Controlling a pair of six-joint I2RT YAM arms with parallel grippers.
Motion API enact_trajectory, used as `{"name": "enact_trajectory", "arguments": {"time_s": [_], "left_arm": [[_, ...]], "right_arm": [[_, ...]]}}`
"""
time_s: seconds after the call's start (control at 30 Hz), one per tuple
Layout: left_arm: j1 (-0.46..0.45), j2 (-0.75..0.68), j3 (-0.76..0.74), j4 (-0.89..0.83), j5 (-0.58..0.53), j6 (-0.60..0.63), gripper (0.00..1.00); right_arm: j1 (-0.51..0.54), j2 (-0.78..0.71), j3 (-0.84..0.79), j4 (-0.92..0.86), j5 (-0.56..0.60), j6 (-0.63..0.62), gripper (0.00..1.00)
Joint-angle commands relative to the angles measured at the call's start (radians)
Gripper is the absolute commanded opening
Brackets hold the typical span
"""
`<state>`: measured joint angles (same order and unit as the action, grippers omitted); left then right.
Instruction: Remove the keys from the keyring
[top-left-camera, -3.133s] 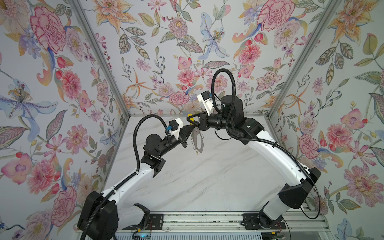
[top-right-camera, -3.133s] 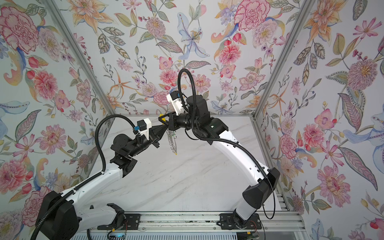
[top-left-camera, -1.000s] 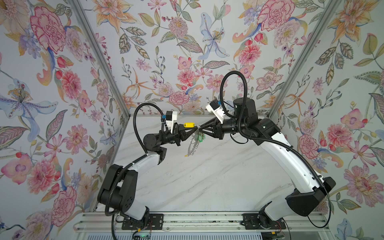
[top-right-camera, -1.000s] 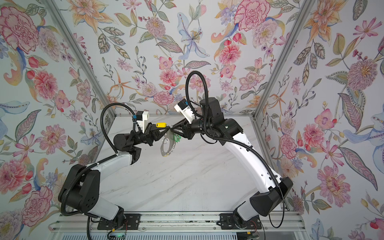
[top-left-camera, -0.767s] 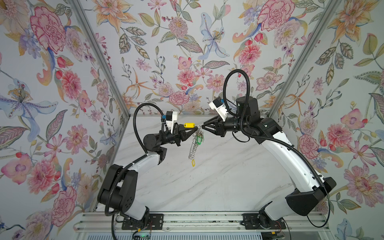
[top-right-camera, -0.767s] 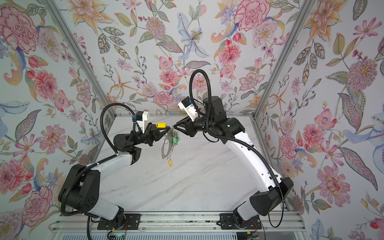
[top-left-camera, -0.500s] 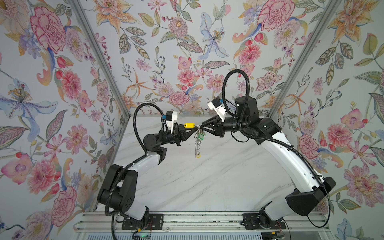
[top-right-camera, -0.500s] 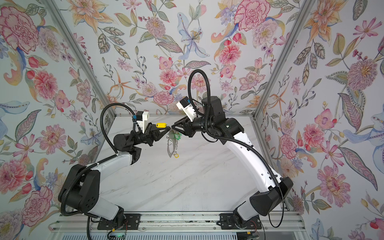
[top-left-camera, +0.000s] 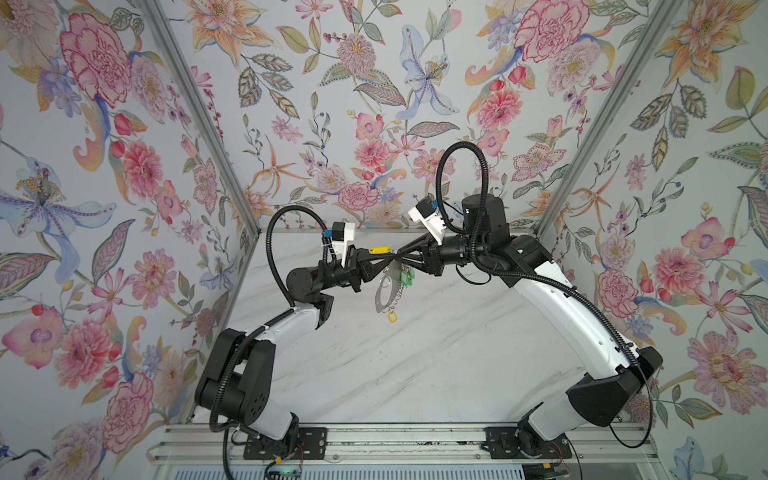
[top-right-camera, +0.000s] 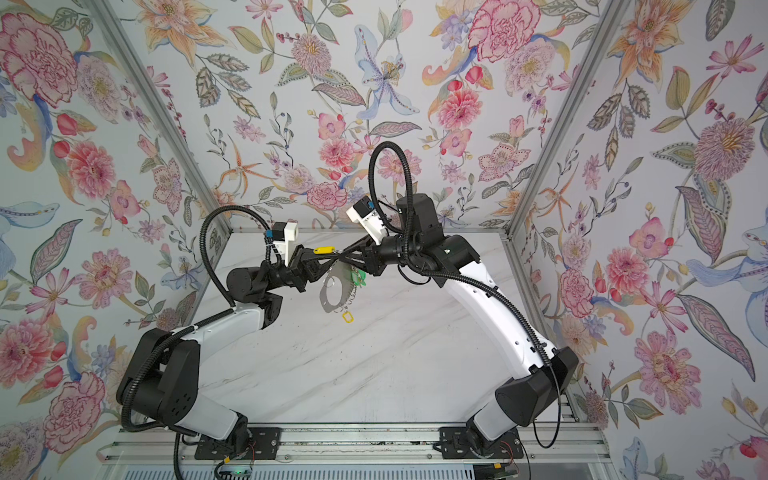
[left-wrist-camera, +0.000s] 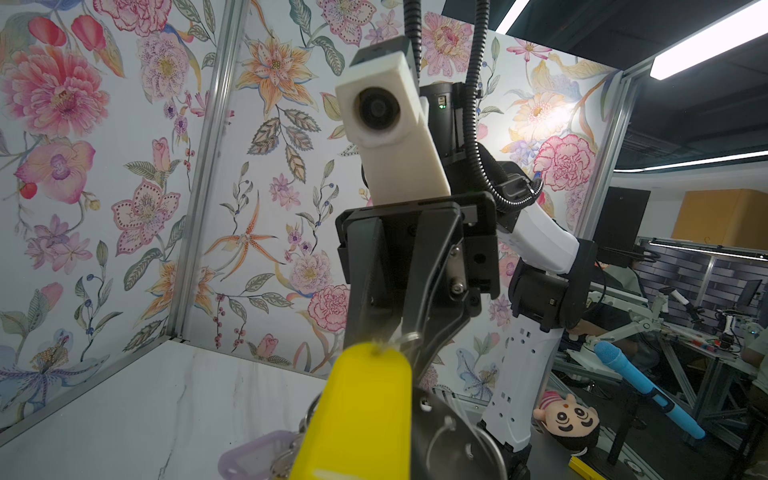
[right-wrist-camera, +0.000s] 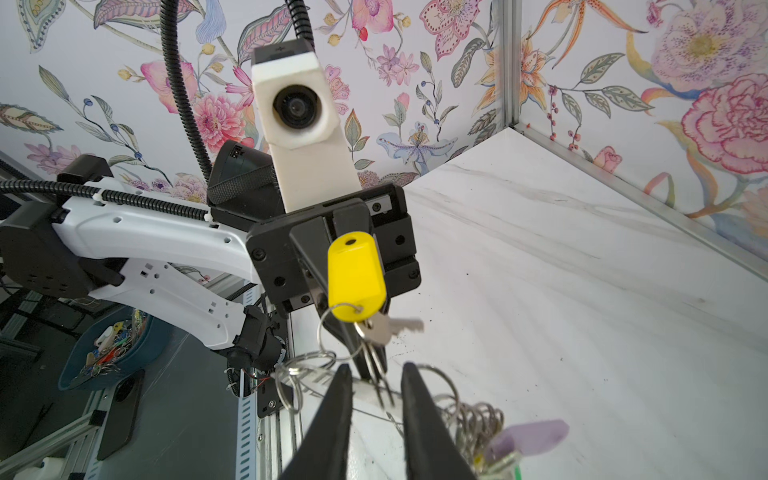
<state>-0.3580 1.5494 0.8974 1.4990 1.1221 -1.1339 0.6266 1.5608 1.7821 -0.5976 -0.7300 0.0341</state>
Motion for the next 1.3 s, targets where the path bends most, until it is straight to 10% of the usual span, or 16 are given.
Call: {"name": "enact_trajectory", "arguments": {"time_s": [0.0, 0.47, 0.7, 1.27], "left_arm": [[0.002, -0.011, 0.037, 0.166, -0.005, -0.002, 0.00], [0.005, -0.009, 0.019, 0.155, -0.017, 0.019, 0.00], [0.044, -0.070, -0.085, 0.005, -0.114, 0.175, 0.29], [0.044, -0.286, -0.178, -0.438, -0.207, 0.538, 0.49]], "right_arm": [[0.009, 0.012, 0.036, 0.011, -0.041, -0.014, 0.20], [0.011, -0.008, 0.031, 0.009, -0.001, -0.020, 0.00], [0.005, -0.010, 0.061, -0.076, 0.052, -0.057, 0.00], [0.016, 0.068, 0.201, -0.317, 0.155, -0.154, 0.00]]}}
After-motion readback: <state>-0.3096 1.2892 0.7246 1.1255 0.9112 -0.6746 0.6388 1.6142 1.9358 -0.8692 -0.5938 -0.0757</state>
